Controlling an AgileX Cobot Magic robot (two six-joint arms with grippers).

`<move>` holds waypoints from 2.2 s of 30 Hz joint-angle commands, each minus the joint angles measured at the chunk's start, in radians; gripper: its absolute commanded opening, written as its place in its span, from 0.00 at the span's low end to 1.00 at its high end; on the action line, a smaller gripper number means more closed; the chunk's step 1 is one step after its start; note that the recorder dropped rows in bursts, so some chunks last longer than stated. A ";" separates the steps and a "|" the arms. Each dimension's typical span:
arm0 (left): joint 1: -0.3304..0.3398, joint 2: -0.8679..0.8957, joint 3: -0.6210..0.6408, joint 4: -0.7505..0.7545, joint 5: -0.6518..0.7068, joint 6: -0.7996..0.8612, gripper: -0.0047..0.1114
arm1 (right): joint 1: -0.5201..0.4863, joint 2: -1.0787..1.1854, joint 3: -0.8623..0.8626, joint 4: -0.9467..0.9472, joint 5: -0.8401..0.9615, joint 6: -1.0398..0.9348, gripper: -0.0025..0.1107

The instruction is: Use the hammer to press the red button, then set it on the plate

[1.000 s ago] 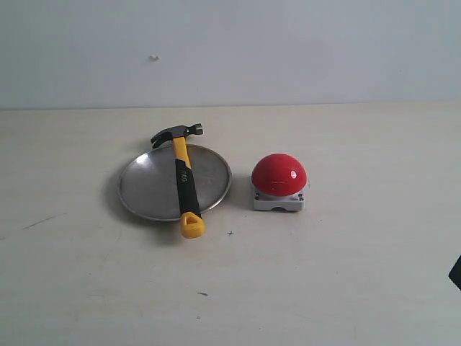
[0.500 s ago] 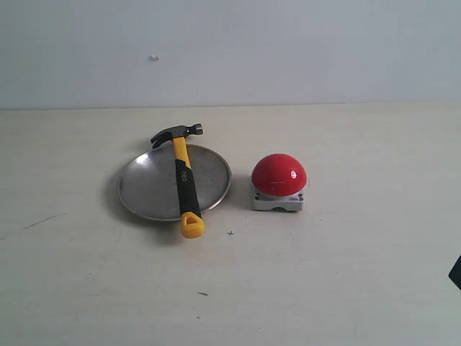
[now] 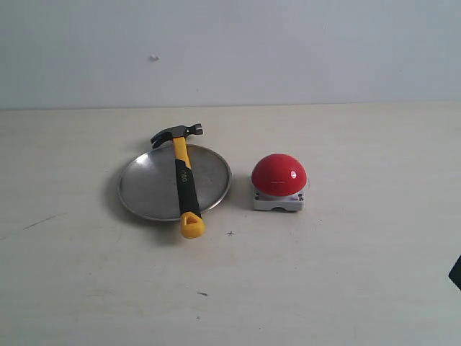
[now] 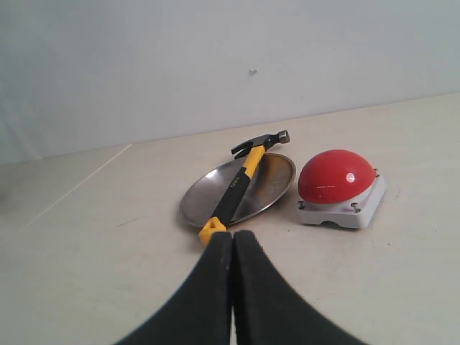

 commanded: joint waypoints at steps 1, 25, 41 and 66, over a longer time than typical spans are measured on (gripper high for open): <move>0.003 -0.128 0.004 0.144 0.000 0.083 0.04 | 0.001 -0.005 0.004 -0.010 -0.001 -0.005 0.02; 0.003 -0.137 0.130 0.157 -0.046 0.153 0.04 | 0.001 -0.005 0.004 -0.010 -0.003 -0.005 0.02; 0.003 -0.137 0.135 1.721 -0.032 -1.595 0.04 | 0.001 -0.005 0.004 -0.010 -0.003 -0.005 0.02; 0.003 -0.137 0.135 1.731 -0.030 -1.577 0.04 | 0.001 -0.005 0.004 -0.010 -0.003 -0.005 0.02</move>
